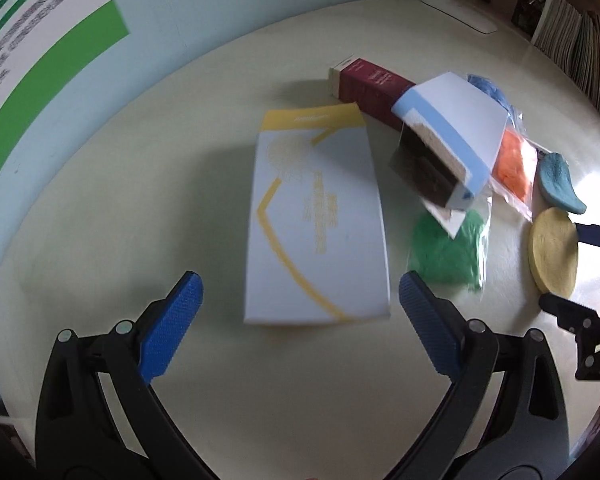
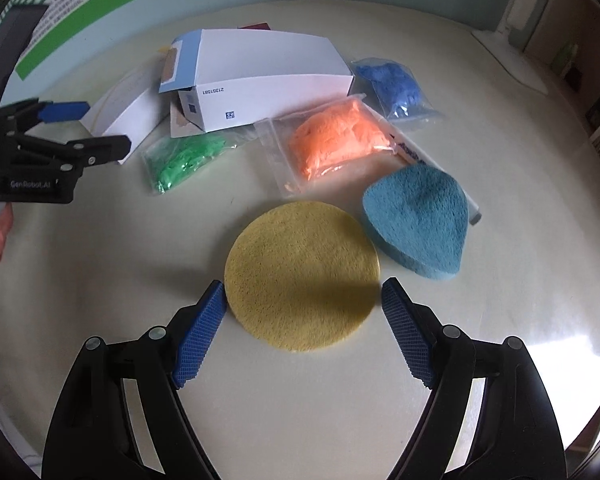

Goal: Collect trash
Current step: 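Grasp a white-and-yellow box with the left tool while the right tool grasps the yellow round sponge, then carry the box and sponge to the wastebasket and open both tools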

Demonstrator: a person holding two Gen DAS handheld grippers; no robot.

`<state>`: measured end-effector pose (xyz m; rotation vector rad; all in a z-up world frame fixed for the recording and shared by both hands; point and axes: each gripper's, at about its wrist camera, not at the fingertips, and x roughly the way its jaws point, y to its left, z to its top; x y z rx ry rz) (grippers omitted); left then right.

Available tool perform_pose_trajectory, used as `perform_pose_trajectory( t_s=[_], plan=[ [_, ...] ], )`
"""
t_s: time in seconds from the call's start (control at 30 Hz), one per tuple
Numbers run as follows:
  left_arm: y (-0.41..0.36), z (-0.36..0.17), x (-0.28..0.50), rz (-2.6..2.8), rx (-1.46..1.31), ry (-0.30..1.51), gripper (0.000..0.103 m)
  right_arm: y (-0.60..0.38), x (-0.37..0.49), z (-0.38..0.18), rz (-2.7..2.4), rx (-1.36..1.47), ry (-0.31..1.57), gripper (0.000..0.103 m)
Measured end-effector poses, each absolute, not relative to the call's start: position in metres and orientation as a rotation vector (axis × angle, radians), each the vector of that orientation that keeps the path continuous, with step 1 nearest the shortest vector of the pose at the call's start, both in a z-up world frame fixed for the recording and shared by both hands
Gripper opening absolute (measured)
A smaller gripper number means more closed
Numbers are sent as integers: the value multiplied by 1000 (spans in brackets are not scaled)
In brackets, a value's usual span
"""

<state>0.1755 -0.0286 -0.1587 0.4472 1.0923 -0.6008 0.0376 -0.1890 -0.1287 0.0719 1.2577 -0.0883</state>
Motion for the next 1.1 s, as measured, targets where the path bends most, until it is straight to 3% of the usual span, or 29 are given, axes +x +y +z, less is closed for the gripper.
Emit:
perform_pose_trajectory(
  t_s=[0.07,0.17,0.7,1.1],
  plan=[
    [-33,-159,179,-611,438,1086,93,-190,39,-128,-85,85,1256,76],
    [-38,-160,182,-635,431,1109,59,-196,35,-126,-74,134,1254,76],
    [-6,-90,124,-603,385,995,58,-221,-30,-69,44,423,1106,76],
    [-121,-42,9,-854,537,867,58,-307,-162,-31,-163,525,965,76]
  ],
)
